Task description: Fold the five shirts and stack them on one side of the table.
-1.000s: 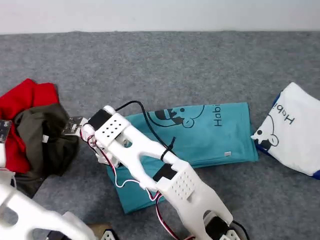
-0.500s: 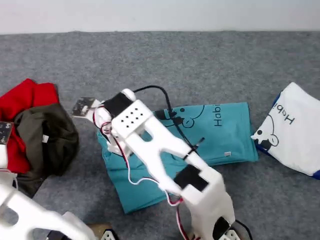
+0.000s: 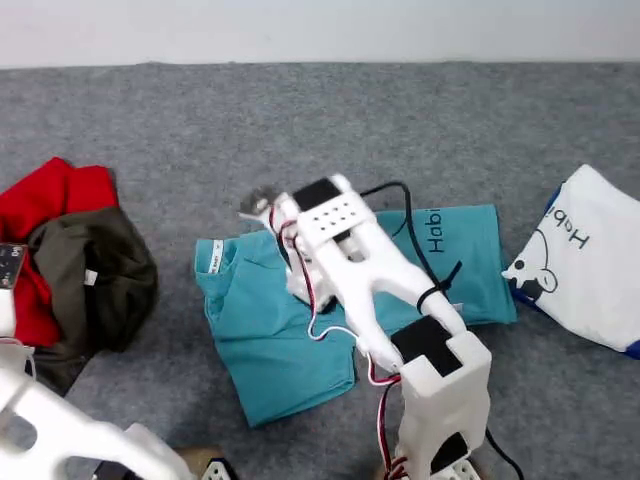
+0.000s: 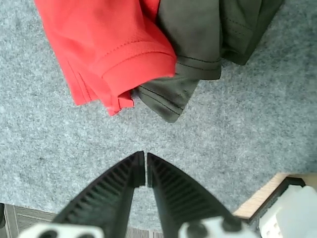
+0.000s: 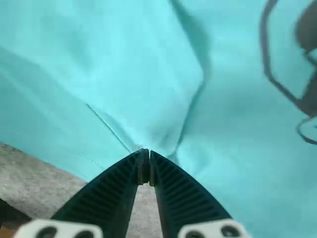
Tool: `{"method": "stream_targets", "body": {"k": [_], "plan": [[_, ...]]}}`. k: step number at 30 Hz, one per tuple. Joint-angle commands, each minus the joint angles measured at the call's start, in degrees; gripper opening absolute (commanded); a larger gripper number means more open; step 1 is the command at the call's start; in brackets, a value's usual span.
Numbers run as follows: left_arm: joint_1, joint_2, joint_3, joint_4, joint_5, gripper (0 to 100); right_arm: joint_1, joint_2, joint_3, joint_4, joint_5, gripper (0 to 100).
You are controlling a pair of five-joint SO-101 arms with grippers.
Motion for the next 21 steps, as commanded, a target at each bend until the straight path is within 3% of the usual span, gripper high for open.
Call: {"method": "stream_targets", "body": {"k": [1,6,13,21], "plan": [[0.0,-1.2,-0.4,-0.8,-0.5,2,0.6,-3.5,7.0,-4.3,0.0,0.9],[-0.1,-1.2,-0.4,-0.8,-0.5,2,0.9,-4.1,14.4,-5.7,0.0,0.9],[0.0,-1.2,-0.4,-0.8,-0.5,2,0.2,-10.7,7.0,0.7,-0.4,0.9],[0.0,-1.2,-0.4,-0.9,-0.5,2,-8.3,-14.0,5.0,8.9,-0.5,0.9]]}}
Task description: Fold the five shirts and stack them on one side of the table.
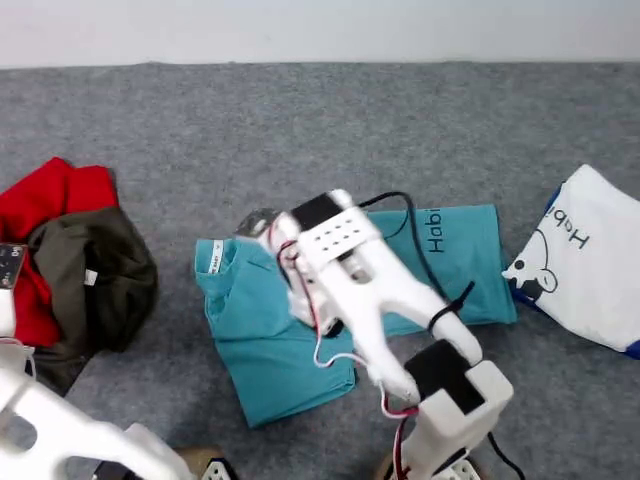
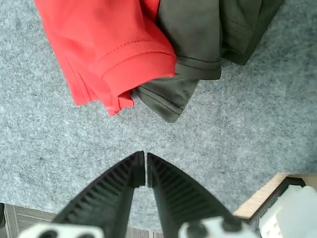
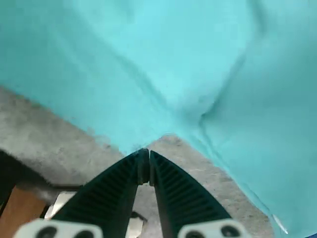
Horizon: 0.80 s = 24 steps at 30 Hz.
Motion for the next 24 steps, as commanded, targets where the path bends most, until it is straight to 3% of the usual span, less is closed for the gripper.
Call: {"method": "stream_targets", "body": {"k": [1,7,12,24], "plan": [[0.0,-1.2,-0.4,-0.9,-0.5,2,-5.4,-4.2,-0.4,2.2,-0.5,1.0],[0.0,-1.2,-0.3,-1.1,-0.5,2,-16.9,-7.3,9.0,-0.6,-4.6,17.2],[0.0,-1.2,-0.3,-1.1,-0.5,2,-24.9,-6.8,12.0,-6.4,-6.2,18.6],[-0.2,-1.2,-0.4,-0.8,-0.5,2,-26.5,11.6,10.1,-15.8,-6.0,18.4]]}}
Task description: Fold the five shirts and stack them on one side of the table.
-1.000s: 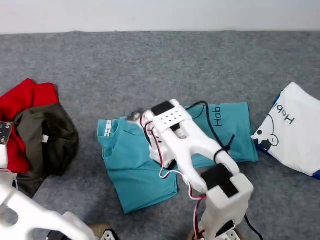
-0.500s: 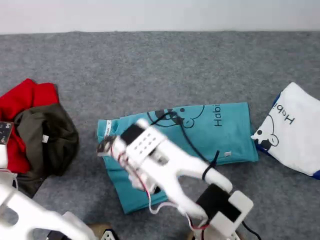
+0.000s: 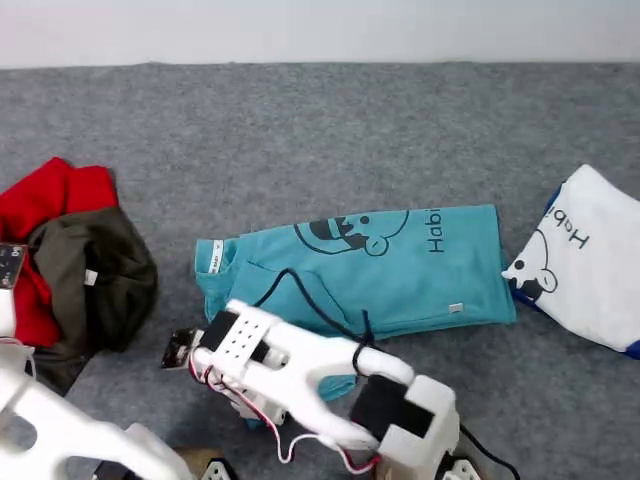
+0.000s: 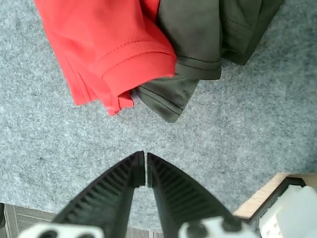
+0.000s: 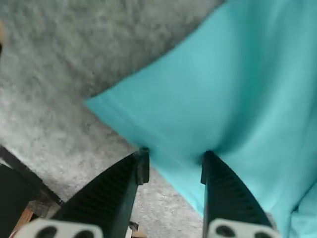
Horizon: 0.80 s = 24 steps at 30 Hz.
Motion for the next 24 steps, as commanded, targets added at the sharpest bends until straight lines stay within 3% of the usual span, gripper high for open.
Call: {"method": "stream_targets", "body": {"k": [1,4,9,24], "plan": [[-0.3,-1.2,-0.4,-0.8,-0.5,2,-0.1,5.3,-3.2,-1.1,-0.5,18.4],[-0.3,-1.2,-0.5,-0.8,-0.5,2,0.3,8.0,-6.4,0.0,-0.4,16.9],[-0.3,-1.2,-0.5,-0.8,-0.5,2,2.1,9.0,-9.4,0.5,6.5,0.2],[0.1,-1.2,-0.5,-1.2,-0.5,2,11.8,-6.0,-19.6,9.8,6.8,1.0]]}}
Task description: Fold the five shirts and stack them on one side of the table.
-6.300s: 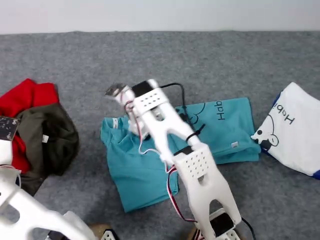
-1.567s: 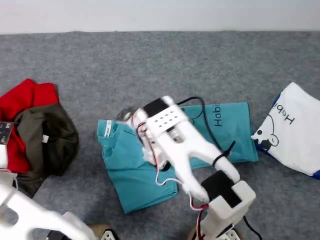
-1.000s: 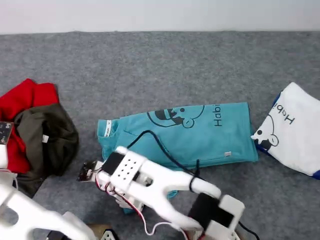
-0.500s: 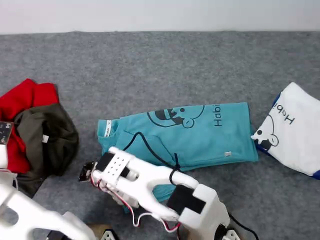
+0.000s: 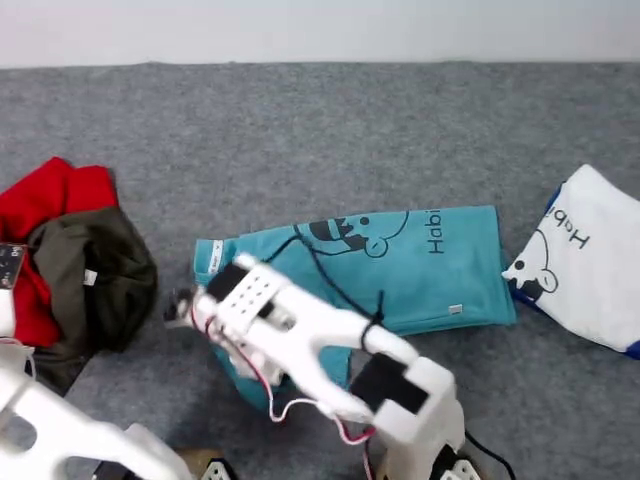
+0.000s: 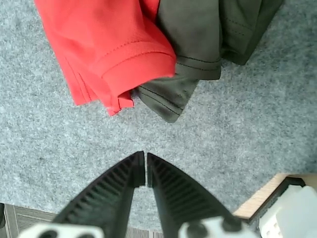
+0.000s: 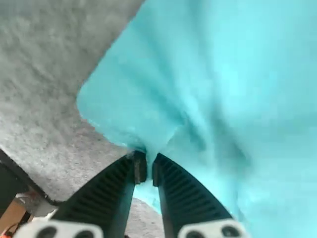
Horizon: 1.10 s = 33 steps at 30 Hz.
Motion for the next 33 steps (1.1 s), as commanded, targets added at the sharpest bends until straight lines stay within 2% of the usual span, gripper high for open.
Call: {"method": "stream_targets", "body": {"k": [1,14,19,22,25,29,33], "plan": [[0.1,-1.2,-0.5,-1.2,-0.6,2,3.2,-6.8,-6.6,2.0,0.8,1.0],[0.1,-1.2,-0.4,-1.1,-0.6,2,13.8,3.4,-16.9,-4.1,2.4,2.0],[0.1,-1.2,-0.4,-0.9,-0.6,2,16.9,9.1,-22.7,-4.1,1.6,15.4],[0.1,-1.2,-0.4,-0.8,-0.6,2,19.2,12.7,-26.7,-4.9,-1.2,18.8],[0.1,-1.2,-0.4,-0.8,-0.6,2,21.1,15.3,-32.4,-3.0,-1.4,18.8],[0.0,-1.2,-0.4,-0.8,-0.6,2,20.8,15.7,-41.1,7.2,-1.6,18.0],[0.0,-1.2,-0.4,-0.8,-0.6,2,18.2,15.3,-44.3,14.4,-1.3,4.6]]}}
